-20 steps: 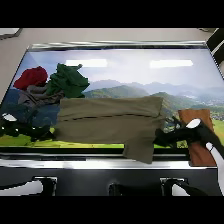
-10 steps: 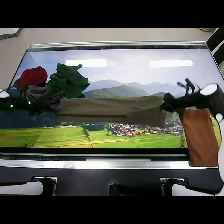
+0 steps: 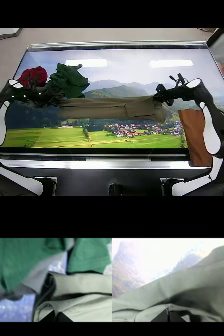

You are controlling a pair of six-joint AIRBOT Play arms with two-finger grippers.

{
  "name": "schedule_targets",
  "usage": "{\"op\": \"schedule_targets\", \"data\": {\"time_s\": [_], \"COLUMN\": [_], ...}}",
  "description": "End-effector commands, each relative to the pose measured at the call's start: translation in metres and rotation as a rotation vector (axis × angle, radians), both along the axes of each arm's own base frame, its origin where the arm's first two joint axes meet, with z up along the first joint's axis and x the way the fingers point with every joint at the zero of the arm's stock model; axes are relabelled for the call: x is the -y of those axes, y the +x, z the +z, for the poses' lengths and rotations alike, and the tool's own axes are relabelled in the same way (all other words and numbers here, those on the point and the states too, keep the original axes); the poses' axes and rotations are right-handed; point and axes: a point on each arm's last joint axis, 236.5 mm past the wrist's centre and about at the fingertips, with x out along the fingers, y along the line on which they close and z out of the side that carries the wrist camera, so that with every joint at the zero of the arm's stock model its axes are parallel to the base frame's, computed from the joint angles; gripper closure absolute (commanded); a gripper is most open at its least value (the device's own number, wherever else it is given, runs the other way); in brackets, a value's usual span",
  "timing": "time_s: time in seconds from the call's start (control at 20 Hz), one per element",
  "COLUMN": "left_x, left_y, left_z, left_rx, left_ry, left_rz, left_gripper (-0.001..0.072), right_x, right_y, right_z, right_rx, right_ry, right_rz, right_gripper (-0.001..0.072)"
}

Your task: Fold the shirts.

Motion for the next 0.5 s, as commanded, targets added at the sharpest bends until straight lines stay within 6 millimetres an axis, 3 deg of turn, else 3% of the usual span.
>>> {"op": "schedule_targets", "data": {"time_s": [0.0, 0.05, 0.1, 0.15, 0.2, 0.25, 0.35, 0.4, 0.45], "left_x": [0.002, 0.001, -0.001, -0.004, -0.010, -0.018, -0.036, -0.043, -0.048], "left_y": [0.001, 0.001, 0.001, -0.001, -0.003, -0.005, -0.006, -0.005, -0.005], "left_z": [-0.019, -0.018, -0.014, -0.007, 0.002, 0.011, 0.036, 0.047, 0.058], "left_rx": [-0.037, -0.037, -0.034, -0.039, -0.040, -0.038, -0.003, 0.021, 0.043], "left_ry": [-0.012, -0.013, -0.014, -0.020, -0.019, -0.014, -0.002, 0.007, 0.016], "left_rz": [0.001, 0.003, 0.002, -0.009, -0.024, -0.030, -0.009, 0.005, 0.015], "left_gripper": [0.0681, 0.0624, 0.0397, 0.0146, 0.0104, 0.0105, 0.0105, 0.0105, 0.0106], "right_x": [-0.006, -0.001, 0.004, 0.012, 0.026, 0.046, 0.098, 0.114, 0.116], "right_y": [0.005, 0.005, 0.003, 0.000, -0.007, -0.017, -0.055, -0.079, -0.094], "right_z": [-0.008, -0.005, 0.001, 0.009, 0.018, 0.022, 0.008, -0.003, -0.010], "right_rx": [0.009, 0.012, 0.015, 0.020, 0.025, 0.009, -0.118, -0.217, -0.274], "right_ry": [-0.003, -0.004, -0.003, -0.004, -0.019, -0.059, -0.167, -0.177, -0.147], "right_rz": [0.010, 0.004, 0.002, 0.000, 0.014, 0.022, 0.023, 0.018, 0.033], "right_gripper": [0.0669, 0.0667, 0.0591, 0.0417, 0.0246, 0.0203, 0.0093, 0.0025, 0.0019]}}
